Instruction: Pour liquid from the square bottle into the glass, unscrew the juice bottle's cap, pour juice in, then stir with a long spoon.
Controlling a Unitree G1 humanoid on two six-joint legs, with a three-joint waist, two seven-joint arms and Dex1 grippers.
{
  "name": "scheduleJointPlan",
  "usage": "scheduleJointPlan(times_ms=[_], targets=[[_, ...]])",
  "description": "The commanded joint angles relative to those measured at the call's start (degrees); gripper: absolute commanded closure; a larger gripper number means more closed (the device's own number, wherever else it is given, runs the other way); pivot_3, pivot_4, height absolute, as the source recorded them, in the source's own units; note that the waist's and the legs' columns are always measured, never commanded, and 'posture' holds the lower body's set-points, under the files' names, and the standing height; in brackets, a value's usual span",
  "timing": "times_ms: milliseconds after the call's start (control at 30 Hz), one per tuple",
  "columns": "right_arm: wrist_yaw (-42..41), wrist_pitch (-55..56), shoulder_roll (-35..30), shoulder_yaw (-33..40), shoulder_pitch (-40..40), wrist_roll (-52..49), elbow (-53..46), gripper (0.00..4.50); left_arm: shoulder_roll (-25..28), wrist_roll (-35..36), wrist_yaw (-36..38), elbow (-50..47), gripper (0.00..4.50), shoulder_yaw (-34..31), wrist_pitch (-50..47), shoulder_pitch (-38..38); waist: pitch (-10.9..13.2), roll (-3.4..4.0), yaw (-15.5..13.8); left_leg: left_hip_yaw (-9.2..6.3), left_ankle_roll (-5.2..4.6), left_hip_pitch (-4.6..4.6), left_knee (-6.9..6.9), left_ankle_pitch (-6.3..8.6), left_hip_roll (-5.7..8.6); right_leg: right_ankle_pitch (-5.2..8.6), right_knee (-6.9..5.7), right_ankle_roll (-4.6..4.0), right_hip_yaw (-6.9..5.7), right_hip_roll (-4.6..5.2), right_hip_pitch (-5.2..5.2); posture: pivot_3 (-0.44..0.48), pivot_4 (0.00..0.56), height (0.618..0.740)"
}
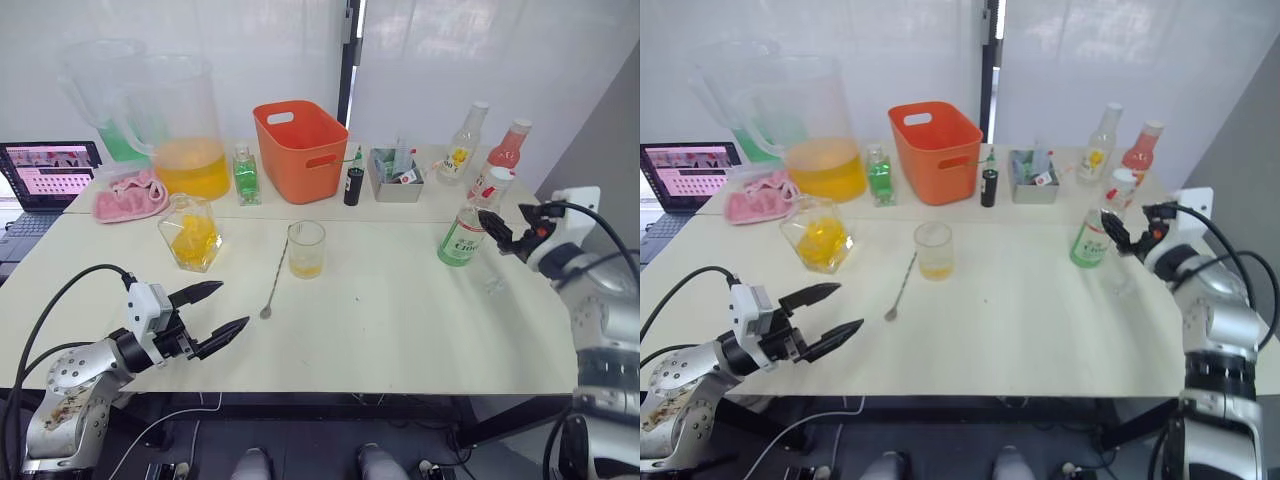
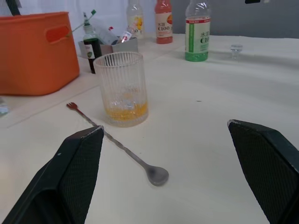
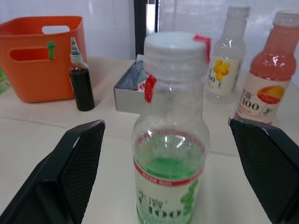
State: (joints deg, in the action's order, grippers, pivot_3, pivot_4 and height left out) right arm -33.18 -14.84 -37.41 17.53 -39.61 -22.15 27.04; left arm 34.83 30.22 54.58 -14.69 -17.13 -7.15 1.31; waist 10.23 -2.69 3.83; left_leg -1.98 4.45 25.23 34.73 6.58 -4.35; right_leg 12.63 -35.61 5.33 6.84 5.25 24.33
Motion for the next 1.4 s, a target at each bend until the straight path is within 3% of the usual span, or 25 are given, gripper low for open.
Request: scheduleJointPlan(times_ms=[33, 300, 600, 767, 900, 1000, 1167, 1267, 1400], targets=[[-1.25, 5.18, -0.85, -0.05, -5.36, 2.18, 7.62, 0.00, -0.15, -0.07, -2.31, -3.86, 0.01, -1.80, 1.66, 0.63, 0.00, 0.01, 0.18, 0.01, -0.01, 0.00, -0.01, -0.01, 0.00, 0.00, 0.05, 0.00, 0.01, 0.01, 0.01, 0.000, 0.150, 0.717], [-4.91, 13.55, -0.91, -2.20, -15.74, 6.01, 24.30, 0.00, -1.29, 0.89, -5.17, -7.13, 0.01, -1.66, 1.19, 2.29, 0.04, 0.06, 0.38, 0.04, -0.06, 0.00, -0.06, -0.04, 0.00, -0.01, 0.06, 0.00, 0.03, 0.00, 0.03, 0.000, 0.150, 0.717], [-10.49, 14.87, -0.36, -1.45, -20.26, 4.83, 30.81, 2.89, -2.79, -1.77, -6.84, -5.58, 0.00, -0.85, 3.88, 2.68, 0.05, 0.07, 0.48, 0.04, -0.05, 0.00, -0.09, -0.03, 0.00, -0.01, 0.06, 0.00, 0.04, -0.01, 0.05, 0.000, 0.150, 0.717], [-13.21, 12.13, -0.48, -0.61, -19.44, 2.78, 25.63, 2.99, -2.63, -1.92, -6.21, -3.23, 0.00, -0.09, 4.93, 1.48, 0.13, 0.22, 0.52, 0.04, -0.04, 0.00, -0.11, -0.03, 0.00, -0.01, 0.05, 0.00, 0.04, -0.01, 0.08, 0.000, 0.150, 0.717], [-17.17, 4.17, 0.04, -1.15, -14.89, -1.51, 9.71, 2.99, -2.15, -1.23, -4.67, -0.82, 0.00, 0.97, 4.47, -1.17, 0.23, 0.37, 0.37, 0.05, -0.04, 0.05, -0.13, -0.03, 0.00, 0.00, -0.02, 0.01, 0.05, -0.02, 0.17, 0.000, 0.150, 0.717], [-18.51, -7.70, 0.40, -2.73, -7.79, -8.02, -9.88, 2.99, -1.70, -1.53, -2.66, 1.85, 0.00, 2.22, 4.76, -3.60, 0.22, 0.39, 0.21, 0.05, -0.06, 0.06, -0.20, -0.04, 0.00, 0.06, -0.14, 0.06, 0.07, -0.04, 0.25, 0.000, 0.150, 0.717], [-12.87, -20.19, 2.84, -8.42, 4.03, -14.52, -40.62, 2.99, -1.80, -2.69, 0.60, 5.86, 0.00, 5.76, 5.67, -8.33, 0.22, 0.39, -0.03, 0.03, -0.07, 0.08, -0.32, -0.04, -0.01, 0.16, -0.23, 0.04, 0.08, -0.07, 0.36, 0.000, 0.150, 0.717], [-8.26, -24.47, 5.37, -10.29, 6.11, -16.77, -48.86, 2.99, -1.66, -2.65, 1.94, 8.38, 0.00, 7.00, 5.54, -11.99, 0.22, 0.39, 0.00, 0.05, -0.06, 0.10, -0.30, -0.04, -0.01, 0.15, -0.23, 0.03, 0.09, -0.06, 0.37, 0.000, 0.150, 0.717], [-3.26, -26.99, 8.78, -12.62, 5.88, -16.84, -52.54, 2.99, -0.98, -2.29, 3.54, 9.57, 0.00, 7.61, 4.64, -14.89, 0.21, 0.38, -0.02, 0.05, 0.01, 0.19, -0.12, 0.00, -0.01, 0.11, -0.22, 0.02, 0.08, -0.05, 0.39, 0.000, 0.150, 0.717]])
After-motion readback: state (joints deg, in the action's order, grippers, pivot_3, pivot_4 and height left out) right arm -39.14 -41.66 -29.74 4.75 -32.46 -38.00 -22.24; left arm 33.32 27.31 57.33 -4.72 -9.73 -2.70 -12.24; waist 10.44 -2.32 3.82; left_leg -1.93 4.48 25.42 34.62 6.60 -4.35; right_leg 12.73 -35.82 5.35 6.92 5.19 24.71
